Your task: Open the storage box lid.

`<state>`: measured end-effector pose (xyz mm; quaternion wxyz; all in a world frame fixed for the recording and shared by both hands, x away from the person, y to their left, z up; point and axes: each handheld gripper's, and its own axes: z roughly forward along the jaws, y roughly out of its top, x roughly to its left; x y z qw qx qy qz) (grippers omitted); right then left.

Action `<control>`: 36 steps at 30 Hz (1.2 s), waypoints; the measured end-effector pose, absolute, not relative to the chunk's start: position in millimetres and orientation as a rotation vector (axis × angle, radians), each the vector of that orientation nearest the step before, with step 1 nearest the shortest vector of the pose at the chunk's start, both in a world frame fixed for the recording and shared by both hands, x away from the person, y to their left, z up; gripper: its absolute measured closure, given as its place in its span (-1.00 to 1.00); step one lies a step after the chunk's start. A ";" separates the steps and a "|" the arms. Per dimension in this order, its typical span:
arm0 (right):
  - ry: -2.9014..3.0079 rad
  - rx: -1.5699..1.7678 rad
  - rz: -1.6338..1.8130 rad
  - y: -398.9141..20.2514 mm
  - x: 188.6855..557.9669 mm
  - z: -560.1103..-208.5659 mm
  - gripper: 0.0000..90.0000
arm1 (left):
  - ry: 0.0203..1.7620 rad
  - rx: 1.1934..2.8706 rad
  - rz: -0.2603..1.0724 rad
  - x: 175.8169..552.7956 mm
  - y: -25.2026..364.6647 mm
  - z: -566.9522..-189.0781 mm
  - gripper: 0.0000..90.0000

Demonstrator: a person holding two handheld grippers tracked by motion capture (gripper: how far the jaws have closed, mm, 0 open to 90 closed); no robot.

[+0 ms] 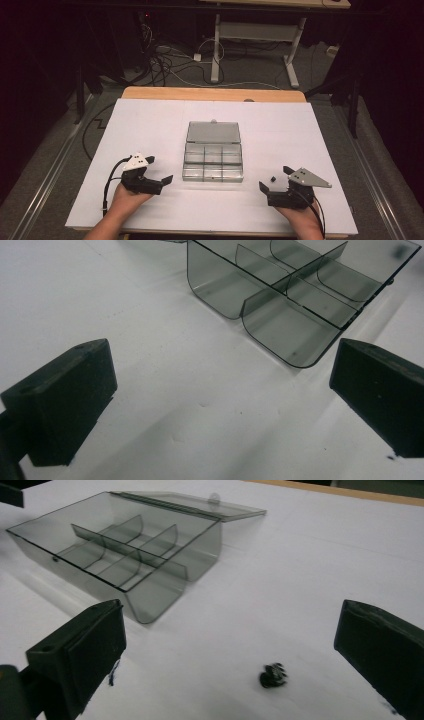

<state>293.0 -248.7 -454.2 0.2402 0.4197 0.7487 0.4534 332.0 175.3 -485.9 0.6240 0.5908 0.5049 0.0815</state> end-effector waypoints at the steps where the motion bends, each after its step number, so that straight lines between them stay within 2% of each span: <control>1: 2.042 1.152 1.232 -253.3 293.4 -454.0 -0.94 | 1.161 1.359 0.177 332.3 175.6 -485.5 -1.00; 3: 2.030 1.158 1.215 -258.3 293.1 -454.0 -0.88 | 1.169 1.321 0.140 333.7 180.3 -481.7 -1.00; 6: 2.019 1.191 1.200 -268.4 293.7 -455.3 -0.77 | 1.149 1.323 0.179 332.7 182.7 -481.2 -1.00; 10: 1.996 1.208 1.187 -277.1 295.3 -456.3 -0.59 | 1.165 1.325 0.161 332.9 179.1 -481.6 -1.00; 23: 2.056 1.237 1.198 -280.2 307.7 -463.3 -0.05 | 1.167 1.312 0.179 336.6 180.8 -483.4 -1.00; 28: 2.090 1.237 1.184 -277.4 308.2 -465.4 0.08 | 1.160 1.336 0.158 335.9 178.7 -484.8 -1.00; 36: 2.114 1.232 1.173 -273.8 309.8 -466.7 0.17 | 1.162 1.320 0.138 336.2 179.9 -484.4 -1.00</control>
